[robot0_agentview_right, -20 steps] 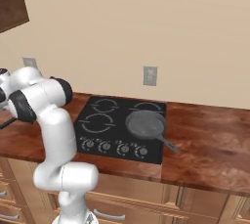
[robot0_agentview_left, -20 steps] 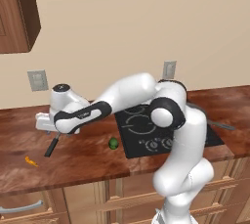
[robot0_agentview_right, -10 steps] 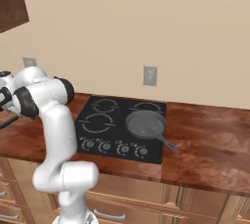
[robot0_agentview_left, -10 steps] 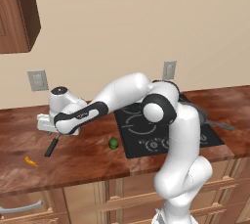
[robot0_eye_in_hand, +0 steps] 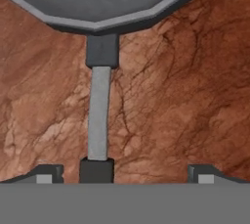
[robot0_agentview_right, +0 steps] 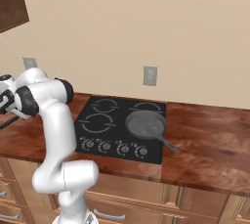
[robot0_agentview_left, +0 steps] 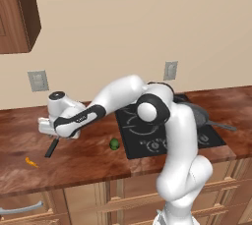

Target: Place both pans onto different burners. Then place the avocado and the shrimp on different pans.

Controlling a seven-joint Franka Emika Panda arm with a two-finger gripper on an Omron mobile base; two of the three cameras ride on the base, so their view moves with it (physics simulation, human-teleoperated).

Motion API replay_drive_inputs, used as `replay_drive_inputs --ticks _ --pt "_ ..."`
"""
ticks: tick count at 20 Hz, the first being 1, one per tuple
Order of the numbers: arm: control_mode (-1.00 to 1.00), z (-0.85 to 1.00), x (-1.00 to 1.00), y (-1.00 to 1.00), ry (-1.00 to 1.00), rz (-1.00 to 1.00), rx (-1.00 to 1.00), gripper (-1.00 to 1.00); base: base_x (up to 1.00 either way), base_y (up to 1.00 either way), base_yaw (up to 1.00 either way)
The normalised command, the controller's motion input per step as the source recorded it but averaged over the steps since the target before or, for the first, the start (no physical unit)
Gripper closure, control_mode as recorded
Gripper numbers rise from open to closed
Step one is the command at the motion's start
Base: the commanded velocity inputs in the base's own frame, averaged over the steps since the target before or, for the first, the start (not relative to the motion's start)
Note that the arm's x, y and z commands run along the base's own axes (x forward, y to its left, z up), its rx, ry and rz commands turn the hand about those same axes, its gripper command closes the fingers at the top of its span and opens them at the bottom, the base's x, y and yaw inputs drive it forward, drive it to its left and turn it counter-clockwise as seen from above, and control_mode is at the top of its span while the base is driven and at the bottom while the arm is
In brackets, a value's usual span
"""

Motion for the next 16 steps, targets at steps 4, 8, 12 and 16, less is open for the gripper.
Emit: replay_drive_inputs --ticks 4,8,12,16 --pt "-1.0 -0.13 0.19 0.11 0.0 -0.06 -0.03 -1.0 0.0 0.0 0.0" --pt "-1.0 -0.09 0.19 0.17 0.0 -0.05 -0.02 -1.0 0.0 0.0 0.0" --pt "-1.0 -0.15 0.17 0.16 0.0 -0.05 -0.03 -1.0 0.0 0.0 0.0" --pt "-1.0 -0.22 0.18 0.14 0.0 -0.05 -0.04 -1.0 0.0 0.0 0.0"
